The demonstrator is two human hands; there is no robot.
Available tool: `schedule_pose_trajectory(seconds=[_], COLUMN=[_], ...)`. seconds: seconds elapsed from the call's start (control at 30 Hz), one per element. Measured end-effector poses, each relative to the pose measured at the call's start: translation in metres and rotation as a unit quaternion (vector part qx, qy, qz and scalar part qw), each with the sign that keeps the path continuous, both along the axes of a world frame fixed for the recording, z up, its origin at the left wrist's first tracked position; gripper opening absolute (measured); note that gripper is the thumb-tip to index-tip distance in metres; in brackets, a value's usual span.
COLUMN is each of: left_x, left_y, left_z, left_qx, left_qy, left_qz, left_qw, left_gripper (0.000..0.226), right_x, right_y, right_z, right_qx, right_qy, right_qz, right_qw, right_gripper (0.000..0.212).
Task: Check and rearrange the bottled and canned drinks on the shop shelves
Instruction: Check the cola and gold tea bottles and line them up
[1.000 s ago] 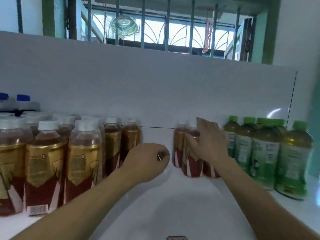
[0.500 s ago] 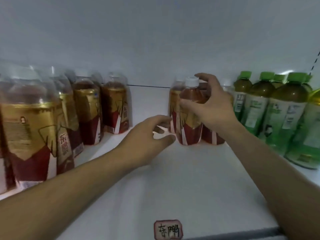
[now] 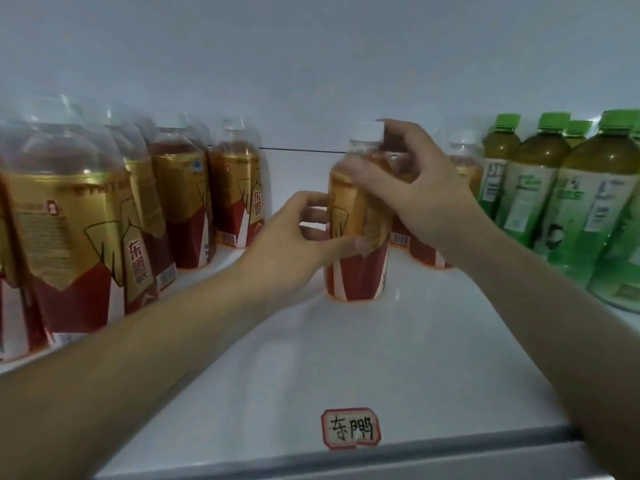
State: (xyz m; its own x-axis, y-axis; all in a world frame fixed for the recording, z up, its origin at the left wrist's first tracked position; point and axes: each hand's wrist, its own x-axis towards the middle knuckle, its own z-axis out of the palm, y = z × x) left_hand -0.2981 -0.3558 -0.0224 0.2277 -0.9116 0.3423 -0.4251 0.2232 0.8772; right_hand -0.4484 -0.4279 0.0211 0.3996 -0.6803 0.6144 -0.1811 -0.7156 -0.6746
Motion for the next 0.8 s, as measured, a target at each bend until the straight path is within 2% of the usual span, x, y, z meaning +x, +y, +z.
schedule_pose_trajectory(seconds=[0.17,0.27,0.37,0.47,0.53,0.63,0.67,0.73,0.8], left_x=[0.018,0.019,0.003,-0.008,-0.004,0.010,0.014,0.020,0.018], left_y=[-0.002,0.004,0.008,0.001,-0.002,-0.002,-0.001,0.000,0.003], left_z=[0.005,0.004,0.000,-0.004,-0.001,0.004,0.005,0.005,0.003], left_qx=[0.032,0.045,0.037,0.015,0.007,0.019,0.029,0.041,0.043], left_qy=[-0.021,0.002,-0.001,0.022,0.045,0.071,0.065,0.042,0.010], left_qz=[-0.046,-0.088,-0.073,-0.046,-0.040,-0.075,-0.090,-0.105,-0.092], left_qw=[0.998,0.995,0.997,0.999,0.998,0.994,0.993,0.993,0.995], left_gripper=[0.053,0.058,0.073,0.071,0.072,0.073,0.072,0.068,0.068], right_x=[-0.005,-0.005,-0.001,0.000,-0.004,-0.008,-0.009,-0.008,-0.005], right_y=[-0.005,-0.007,-0.002,0.001,0.003,-0.001,-0.001,-0.003,-0.005], right_z=[0.003,0.000,-0.001,-0.002,0.000,0.001,0.001,0.001,0.000], right_qx=[0.118,0.090,0.050,0.025,0.052,0.080,0.079,0.059,0.028], right_qy=[0.016,0.025,0.010,0.028,0.043,0.039,0.032,0.027,0.036], right_qz=[0.085,0.082,0.043,0.039,0.083,0.149,0.149,0.121,0.068], right_qw=[0.989,0.992,0.998,0.999,0.994,0.985,0.985,0.991,0.997], right_gripper=[0.055,0.036,0.056,0.066,0.059,0.028,0.026,0.032,0.053])
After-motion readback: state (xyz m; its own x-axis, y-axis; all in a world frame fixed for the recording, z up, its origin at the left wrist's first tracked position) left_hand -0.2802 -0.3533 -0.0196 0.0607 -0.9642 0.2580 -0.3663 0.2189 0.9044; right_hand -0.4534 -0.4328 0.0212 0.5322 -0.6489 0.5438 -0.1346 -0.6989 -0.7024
